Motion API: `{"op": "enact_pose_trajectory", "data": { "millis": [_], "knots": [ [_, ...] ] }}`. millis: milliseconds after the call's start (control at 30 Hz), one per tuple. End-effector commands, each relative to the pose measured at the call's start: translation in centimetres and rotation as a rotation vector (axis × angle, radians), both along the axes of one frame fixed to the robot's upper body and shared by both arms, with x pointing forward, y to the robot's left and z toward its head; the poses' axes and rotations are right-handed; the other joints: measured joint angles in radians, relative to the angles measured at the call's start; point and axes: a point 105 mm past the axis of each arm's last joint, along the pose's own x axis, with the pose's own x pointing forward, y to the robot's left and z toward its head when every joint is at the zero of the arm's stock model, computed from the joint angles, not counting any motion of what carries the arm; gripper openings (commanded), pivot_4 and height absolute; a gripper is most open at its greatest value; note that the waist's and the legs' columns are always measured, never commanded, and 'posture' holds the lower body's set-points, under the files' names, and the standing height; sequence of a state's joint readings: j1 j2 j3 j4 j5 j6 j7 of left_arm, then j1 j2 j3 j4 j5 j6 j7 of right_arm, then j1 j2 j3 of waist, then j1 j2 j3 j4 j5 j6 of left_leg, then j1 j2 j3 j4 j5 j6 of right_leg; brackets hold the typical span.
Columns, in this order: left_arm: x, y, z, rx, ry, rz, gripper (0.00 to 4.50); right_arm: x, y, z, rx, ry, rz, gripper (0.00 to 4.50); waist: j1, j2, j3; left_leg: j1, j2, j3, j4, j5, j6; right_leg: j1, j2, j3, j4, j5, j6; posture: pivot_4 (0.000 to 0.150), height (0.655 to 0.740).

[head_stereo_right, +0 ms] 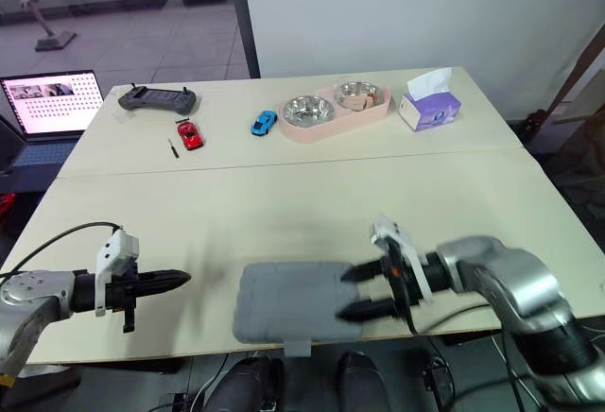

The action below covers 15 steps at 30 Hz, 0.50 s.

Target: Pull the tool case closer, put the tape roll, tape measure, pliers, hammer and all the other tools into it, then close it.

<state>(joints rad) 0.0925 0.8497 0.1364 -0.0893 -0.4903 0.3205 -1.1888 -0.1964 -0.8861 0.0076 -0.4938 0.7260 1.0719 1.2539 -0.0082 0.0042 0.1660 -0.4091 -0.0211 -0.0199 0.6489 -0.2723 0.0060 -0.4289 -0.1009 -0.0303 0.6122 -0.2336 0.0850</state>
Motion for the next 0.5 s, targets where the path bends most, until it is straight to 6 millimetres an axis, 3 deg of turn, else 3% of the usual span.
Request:
{"op": "enact_pose_trajectory", "data": {
  "millis": [33, 267, 500],
  "knots": [
    [-0.5, -0.4, 1.6, -0.012, -0.030, -0.044, 0.00, -0.6, -1.0, 3.8, 0.033, -0.142, -0.033, 4.47, -0.002, -0.003, 0.001, 0.001, 0.000, 0.000, 0.000, 0.000, 0.000, 0.000, 0.000, 0.000, 0.000, 0.000, 0.000, 0.150, 0.7400],
    [-1.3, -1.0, 4.1, -0.049, -0.050, -0.097, 0.00, 1.3, -4.4, 5.7, -0.024, -0.495, -0.272, 4.47, 0.018, -0.006, 0.001, 0.001, 0.001, 0.000, 0.002, 0.000, 0.000, 0.001, 0.000, -0.001, 0.000, 0.000, 0.000, 0.150, 0.7400],
    [-0.9, -0.6, 6.9, -0.014, -0.127, -0.070, 0.00, 1.7, -9.1, 3.3, -0.212, -0.598, -0.397, 4.47, 0.026, -0.007, 0.002, 0.001, 0.000, 0.003, 0.003, 0.000, 0.000, 0.003, 0.001, -0.002, 0.000, 0.000, 0.000, 0.150, 0.7400]
  ]
}}
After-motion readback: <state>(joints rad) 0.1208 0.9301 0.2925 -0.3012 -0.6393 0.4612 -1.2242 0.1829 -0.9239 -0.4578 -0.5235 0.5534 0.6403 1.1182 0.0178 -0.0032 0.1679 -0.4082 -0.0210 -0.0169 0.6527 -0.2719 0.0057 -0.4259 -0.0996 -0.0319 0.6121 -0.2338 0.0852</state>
